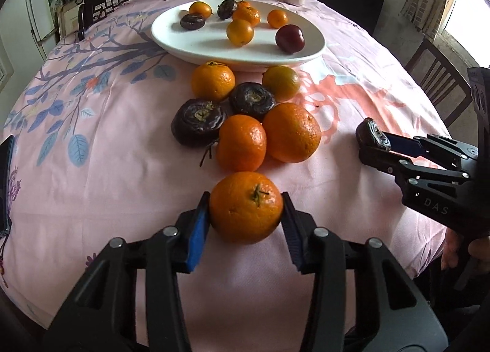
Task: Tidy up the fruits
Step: 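Grasp a tangerine with the left gripper while the right grasps a dark passion fruit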
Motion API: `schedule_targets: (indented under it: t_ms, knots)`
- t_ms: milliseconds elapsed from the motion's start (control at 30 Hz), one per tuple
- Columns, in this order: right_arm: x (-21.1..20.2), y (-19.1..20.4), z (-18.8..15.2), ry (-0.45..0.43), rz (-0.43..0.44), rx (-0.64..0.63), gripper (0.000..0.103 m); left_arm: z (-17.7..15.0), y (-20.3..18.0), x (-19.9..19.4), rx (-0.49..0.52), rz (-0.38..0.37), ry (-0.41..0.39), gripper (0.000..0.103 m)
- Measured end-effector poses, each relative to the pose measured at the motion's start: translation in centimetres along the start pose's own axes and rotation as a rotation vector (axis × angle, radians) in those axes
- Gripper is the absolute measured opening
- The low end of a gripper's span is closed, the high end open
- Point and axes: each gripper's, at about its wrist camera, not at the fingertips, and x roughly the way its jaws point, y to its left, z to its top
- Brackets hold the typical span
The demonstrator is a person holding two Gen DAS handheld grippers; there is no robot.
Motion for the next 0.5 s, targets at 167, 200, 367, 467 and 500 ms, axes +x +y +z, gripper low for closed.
schedule_targets:
  t_ms: [167, 200, 367, 467, 500]
  knots:
    - [0.6, 0.9, 0.4, -0.004, -0.042, -0.041, 0.043, -0.1, 0.3, -0.2, -0.009, -0.023, -0.002, 0.044]
    - [0.6, 1.0, 0.5, -0.006, -0.05, -0.045, 0.043, -0.1, 0.4, -0.2, -0.012, -0.03, -0.001, 0.044]
    - [0.8, 0.8, 1.0, -0.006, -0.053, -0.021, 0.042, -0.2, 0.9, -0.9, -0.023, -0.05, -0.013, 0.044]
    - [-0.3, 0.9, 1.4, -0.025, -0.028, -0.001, 0.042, 0.1, 1.5, -1.8, -0.032, -0.056, -0.031, 0.044]
    - [-0.9, 1.2, 1.6, -0.038, -0.039, -0.012, 0.042, 0.3, 1.8, -2.0, -0.036, -0.054, -0.038, 0.044]
